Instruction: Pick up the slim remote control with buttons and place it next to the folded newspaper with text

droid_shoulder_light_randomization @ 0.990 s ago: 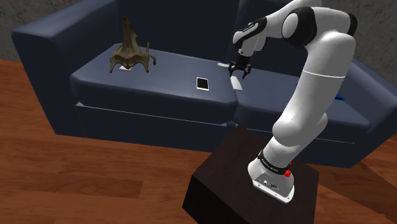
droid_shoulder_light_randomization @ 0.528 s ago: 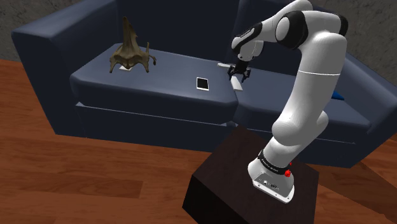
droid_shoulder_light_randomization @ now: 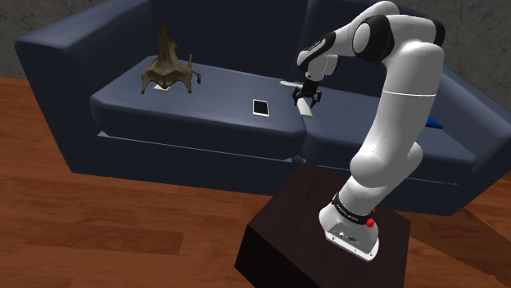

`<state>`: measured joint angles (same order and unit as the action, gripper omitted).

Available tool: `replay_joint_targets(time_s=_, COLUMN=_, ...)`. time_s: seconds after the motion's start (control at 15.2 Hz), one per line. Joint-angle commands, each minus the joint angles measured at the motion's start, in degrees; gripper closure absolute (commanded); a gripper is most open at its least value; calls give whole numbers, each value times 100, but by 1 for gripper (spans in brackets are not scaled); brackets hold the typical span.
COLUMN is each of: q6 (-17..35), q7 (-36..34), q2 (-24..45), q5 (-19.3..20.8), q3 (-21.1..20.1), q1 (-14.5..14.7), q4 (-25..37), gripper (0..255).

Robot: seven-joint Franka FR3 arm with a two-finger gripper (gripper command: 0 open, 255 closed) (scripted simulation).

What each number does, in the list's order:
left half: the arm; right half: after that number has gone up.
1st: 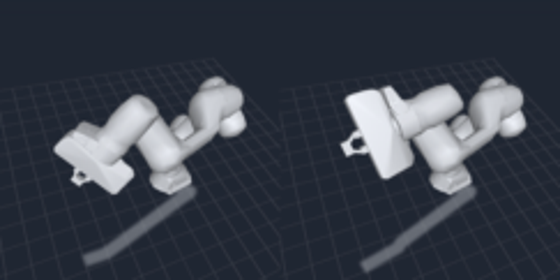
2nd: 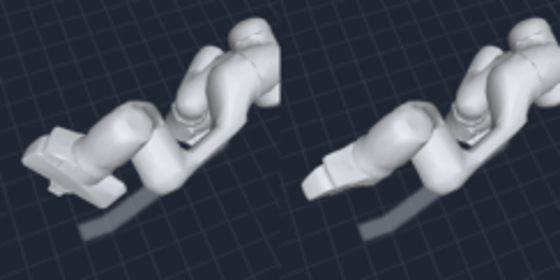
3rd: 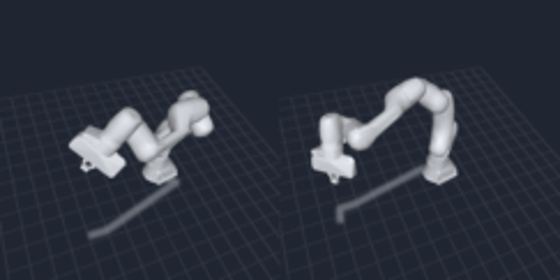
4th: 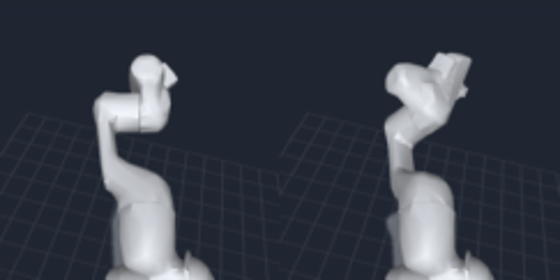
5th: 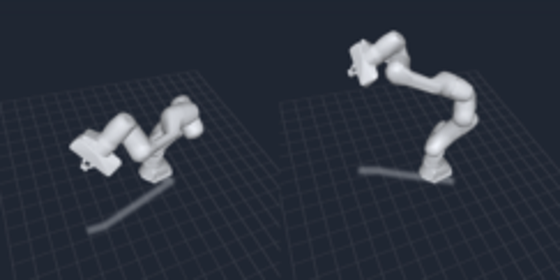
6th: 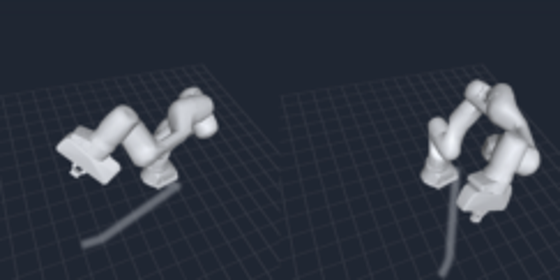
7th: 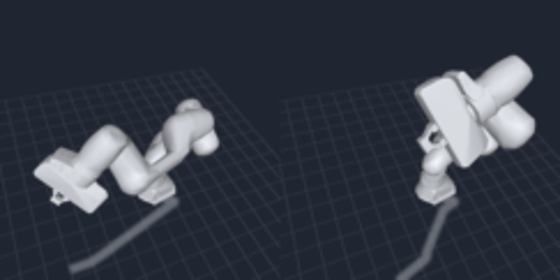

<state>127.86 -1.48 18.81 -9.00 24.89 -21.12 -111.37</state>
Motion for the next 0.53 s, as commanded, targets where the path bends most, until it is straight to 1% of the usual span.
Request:
replay_joint_targets(time_s=0.0, q6=0, q7=0, q2=0, q5=0, q3=0, q1=0, q4=0, gripper=0)
replay_joint_targets(time_s=0.07, q6=0, q7=0, q2=0, q5=0, q3=0, q1=0, q4=0, gripper=255)
replay_joint_targets(time_s=0.46, q6=0, q7=0, q2=0, q5=0, q3=0, q1=0, q4=0, gripper=255)
